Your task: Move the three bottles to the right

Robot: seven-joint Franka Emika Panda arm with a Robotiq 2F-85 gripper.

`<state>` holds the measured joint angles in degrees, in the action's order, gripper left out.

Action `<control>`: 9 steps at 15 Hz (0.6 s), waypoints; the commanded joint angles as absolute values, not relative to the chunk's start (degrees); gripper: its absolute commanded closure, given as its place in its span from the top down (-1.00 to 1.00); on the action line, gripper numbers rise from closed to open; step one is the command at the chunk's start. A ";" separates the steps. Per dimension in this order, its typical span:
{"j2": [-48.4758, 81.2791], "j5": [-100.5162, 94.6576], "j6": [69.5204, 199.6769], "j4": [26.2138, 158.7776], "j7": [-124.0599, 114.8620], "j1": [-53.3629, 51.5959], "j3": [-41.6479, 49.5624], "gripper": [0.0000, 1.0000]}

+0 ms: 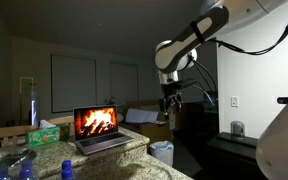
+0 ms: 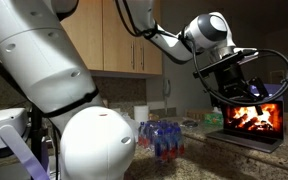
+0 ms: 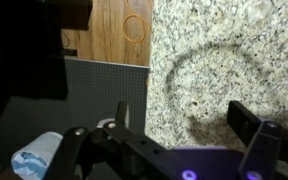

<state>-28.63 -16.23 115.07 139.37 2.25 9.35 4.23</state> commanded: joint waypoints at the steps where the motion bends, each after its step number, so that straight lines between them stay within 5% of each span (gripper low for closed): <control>1: -18.47 -18.26 118.40 129.90 5.19 6.34 2.96 1.00; 9: -2.20 -17.86 118.11 112.99 16.16 -1.61 -1.83 1.00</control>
<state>-6.13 -17.56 118.80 117.18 10.25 -0.05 -0.88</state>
